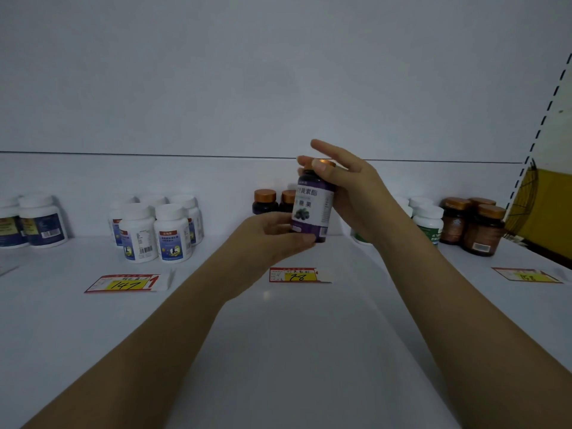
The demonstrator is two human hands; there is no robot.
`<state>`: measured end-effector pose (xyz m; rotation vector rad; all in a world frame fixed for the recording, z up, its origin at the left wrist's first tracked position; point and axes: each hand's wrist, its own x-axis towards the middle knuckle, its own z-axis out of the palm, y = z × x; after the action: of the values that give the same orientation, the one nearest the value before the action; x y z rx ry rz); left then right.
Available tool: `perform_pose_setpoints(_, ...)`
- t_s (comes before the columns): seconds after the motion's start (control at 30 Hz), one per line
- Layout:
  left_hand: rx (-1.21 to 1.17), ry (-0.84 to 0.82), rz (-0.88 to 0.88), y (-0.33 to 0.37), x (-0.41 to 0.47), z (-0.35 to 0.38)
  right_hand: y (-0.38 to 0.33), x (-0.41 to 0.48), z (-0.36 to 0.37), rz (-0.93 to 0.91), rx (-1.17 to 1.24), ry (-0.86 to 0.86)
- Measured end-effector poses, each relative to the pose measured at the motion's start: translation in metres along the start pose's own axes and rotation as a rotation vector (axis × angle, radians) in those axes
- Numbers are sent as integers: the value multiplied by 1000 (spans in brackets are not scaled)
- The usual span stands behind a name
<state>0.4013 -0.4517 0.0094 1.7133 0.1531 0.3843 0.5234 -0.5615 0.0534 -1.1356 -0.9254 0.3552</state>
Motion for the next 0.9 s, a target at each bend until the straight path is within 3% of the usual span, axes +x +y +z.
perform_pose_setpoints(0.13,83,57,41,-2,-2,4,2,-1,1,90,61,-102)
perform_pose_setpoints(0.27,151,250,103,-3,2,3,5,2,4,134,-108,5)
perform_pose_setpoints(0.5,203,131,67,-4,5,4,3,0,-1,113,-4,21)
perform_pose_setpoints(0.67,251,143,101,-9,7,1,6,1,0,119,-117,2)
perform_pose_setpoints(0.8,298,242,164,-13,10,-3,-1,-2,4,52,-216,-121)
perform_pose_setpoints(0.9,349,393,301,-15,14,-8,-8,-10,12,-97,-328,-244)
